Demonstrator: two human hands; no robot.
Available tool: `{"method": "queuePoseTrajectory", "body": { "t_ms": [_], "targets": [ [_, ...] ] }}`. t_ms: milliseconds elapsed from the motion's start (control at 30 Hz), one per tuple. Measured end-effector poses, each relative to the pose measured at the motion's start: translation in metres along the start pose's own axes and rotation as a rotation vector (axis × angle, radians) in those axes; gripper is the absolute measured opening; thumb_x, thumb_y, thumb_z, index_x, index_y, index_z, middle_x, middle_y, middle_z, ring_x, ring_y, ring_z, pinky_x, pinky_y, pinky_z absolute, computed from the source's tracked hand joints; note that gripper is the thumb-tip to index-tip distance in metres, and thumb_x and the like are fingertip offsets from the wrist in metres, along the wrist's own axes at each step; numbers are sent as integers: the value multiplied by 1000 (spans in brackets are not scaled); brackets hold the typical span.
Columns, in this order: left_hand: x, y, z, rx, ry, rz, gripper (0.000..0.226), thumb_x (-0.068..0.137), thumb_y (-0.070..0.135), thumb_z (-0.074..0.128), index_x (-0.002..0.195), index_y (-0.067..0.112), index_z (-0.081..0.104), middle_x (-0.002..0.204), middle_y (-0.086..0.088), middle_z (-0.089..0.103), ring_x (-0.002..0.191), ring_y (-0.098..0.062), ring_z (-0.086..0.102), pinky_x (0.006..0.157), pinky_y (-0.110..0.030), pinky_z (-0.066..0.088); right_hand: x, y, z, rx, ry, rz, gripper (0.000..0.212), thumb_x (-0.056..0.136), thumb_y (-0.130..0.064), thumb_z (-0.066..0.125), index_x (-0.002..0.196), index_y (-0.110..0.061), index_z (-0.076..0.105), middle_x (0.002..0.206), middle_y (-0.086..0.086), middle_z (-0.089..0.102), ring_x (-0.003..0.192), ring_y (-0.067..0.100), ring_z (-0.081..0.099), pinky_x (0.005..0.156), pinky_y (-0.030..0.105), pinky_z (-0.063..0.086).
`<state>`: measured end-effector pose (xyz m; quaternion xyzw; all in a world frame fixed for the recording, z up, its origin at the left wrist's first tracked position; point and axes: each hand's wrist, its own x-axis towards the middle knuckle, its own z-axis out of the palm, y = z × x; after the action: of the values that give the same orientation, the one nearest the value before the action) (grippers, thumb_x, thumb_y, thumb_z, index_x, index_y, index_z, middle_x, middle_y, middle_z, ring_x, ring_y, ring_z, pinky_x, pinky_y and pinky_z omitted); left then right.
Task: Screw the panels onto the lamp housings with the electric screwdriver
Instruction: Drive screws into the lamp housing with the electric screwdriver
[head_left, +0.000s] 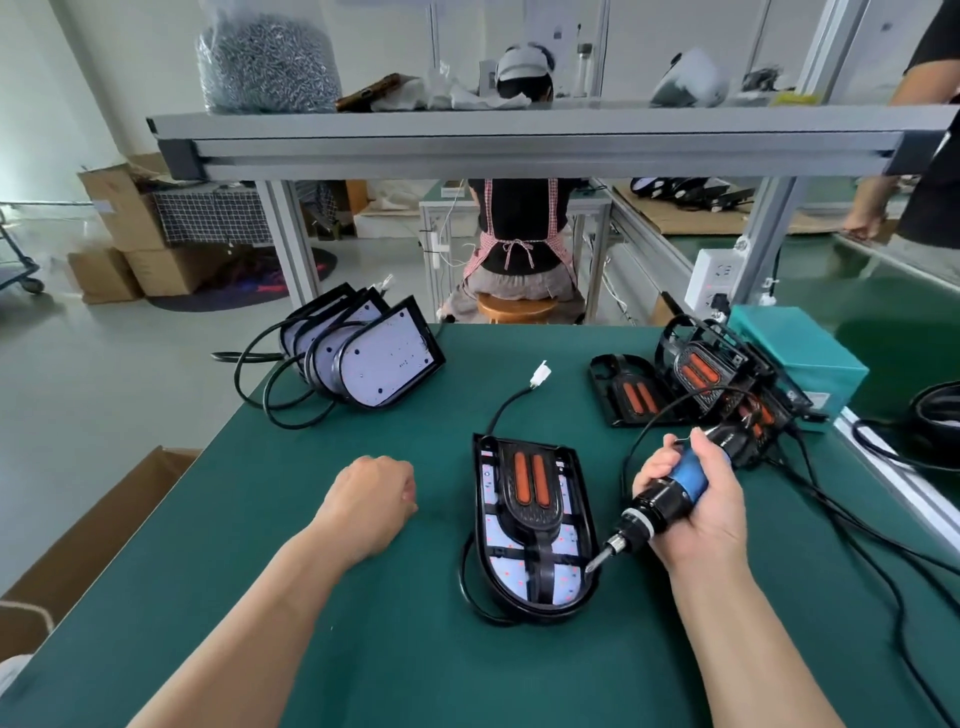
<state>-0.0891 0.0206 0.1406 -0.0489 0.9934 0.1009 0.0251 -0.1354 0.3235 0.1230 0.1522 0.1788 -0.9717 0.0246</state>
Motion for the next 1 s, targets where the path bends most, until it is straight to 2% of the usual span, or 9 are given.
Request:
{"method": "queuePoseTrajectory", "body": {
  "t_ms": [67,167,267,367,533,700,1000],
  "targets": [
    [-9,5,-2,-138,91,15,7,94,19,56,88,19,57,89,2,66,85,-20,59,78,-36,51,-3,-1,4,-2,3,-21,20,91,-27,69,91,-11,58,72,-3,54,57,5,57,51,16,50],
    [-28,25,-14,-534,205,16,16,88,13,63,76,24,61,65,3,67,62,-14,62,59,-29,53,-7,-1,13,3,19,-81,19,92,-25,70,93,-11,57,75,-3,55,59,5,56,53,17,50],
    [-46,51,-26,-913,155,45,18,86,2,69,76,17,72,69,-4,73,63,-16,69,59,-19,54,-15,0,27,18,42,-124,22,91,-23,72,98,-11,56,78,-3,56,59,6,56,52,18,50],
    [-57,74,-30,-1123,51,72,17,86,-6,69,83,10,77,73,-10,75,65,-12,70,62,-15,53,-24,2,43,13,46,-148,21,91,-21,73,94,-10,56,71,-3,56,54,7,56,50,18,50],
    [-67,93,-23,-1297,-58,57,23,86,-8,68,84,11,80,74,-13,75,66,-11,68,65,-16,53,-38,6,63,-19,37,-269,19,91,-19,72,88,-12,55,61,-4,58,52,8,56,54,19,51],
    [-69,93,-18,-1463,-142,21,25,88,-7,67,86,14,81,83,-14,76,74,-13,71,69,-18,55,-47,5,70,-58,51,-371,19,90,-18,73,95,-13,56,63,-4,56,52,10,56,53,21,51],
    [-67,91,-10,-1455,-141,64,27,87,-8,67,85,15,80,82,-13,76,74,-14,71,68,-18,55,-52,6,66,-49,79,-374,20,89,-18,75,98,-13,58,62,-4,58,52,10,58,55,21,52]
  ]
}}
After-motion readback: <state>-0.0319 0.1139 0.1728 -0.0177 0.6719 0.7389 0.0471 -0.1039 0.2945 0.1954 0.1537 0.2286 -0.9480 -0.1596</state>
